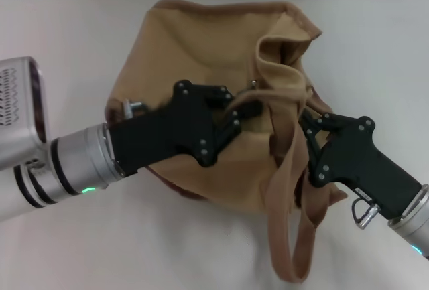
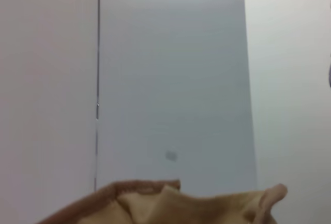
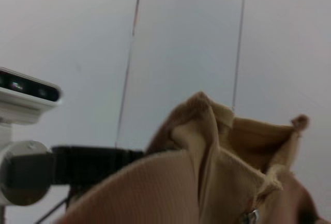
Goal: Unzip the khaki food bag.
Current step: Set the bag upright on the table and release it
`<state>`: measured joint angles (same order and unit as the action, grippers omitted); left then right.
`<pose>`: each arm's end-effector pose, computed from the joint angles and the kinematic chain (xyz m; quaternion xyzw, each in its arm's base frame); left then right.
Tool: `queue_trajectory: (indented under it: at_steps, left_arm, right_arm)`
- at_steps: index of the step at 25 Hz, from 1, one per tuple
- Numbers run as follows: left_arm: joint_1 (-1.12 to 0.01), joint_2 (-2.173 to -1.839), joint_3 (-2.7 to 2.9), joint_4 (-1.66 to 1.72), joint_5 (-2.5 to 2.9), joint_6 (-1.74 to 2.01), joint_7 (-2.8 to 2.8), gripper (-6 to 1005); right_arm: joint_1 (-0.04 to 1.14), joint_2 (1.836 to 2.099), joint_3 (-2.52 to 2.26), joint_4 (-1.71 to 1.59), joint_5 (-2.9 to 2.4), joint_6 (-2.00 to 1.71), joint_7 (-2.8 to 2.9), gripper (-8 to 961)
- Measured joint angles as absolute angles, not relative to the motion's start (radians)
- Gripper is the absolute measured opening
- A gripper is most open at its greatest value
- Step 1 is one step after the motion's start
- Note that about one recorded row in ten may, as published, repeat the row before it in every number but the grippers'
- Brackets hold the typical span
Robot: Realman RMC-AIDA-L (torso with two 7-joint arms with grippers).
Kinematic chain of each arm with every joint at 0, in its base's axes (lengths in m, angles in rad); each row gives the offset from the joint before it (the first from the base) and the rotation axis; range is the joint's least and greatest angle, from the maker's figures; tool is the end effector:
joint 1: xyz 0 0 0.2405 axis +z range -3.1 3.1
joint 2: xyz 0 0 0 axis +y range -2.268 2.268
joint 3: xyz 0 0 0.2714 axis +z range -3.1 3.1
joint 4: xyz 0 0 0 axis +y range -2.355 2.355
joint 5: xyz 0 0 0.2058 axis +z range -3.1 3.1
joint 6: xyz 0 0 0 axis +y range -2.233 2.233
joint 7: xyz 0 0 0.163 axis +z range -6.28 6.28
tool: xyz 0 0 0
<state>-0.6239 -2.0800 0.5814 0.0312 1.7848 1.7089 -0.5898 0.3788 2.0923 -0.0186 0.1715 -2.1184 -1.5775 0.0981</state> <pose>-0.2114 0.2953 -0.0781 -0.8813 -0.0421 -0.4482 0.1440 0.2628 0.2520 -0.0930 -0.8383 0.0465 0.3982 0.3694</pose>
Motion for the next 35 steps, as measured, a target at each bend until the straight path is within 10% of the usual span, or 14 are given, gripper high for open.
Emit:
queue_trajectory:
  at_steps: [35]
  left_arm:
    - [-0.607,-2.08,0.369,-0.041,1.783,1.783,-0.555,71]
  right_arm:
    - [0.393,2.092,0.059,0.235,-2.12,-1.574,-0.071,7]
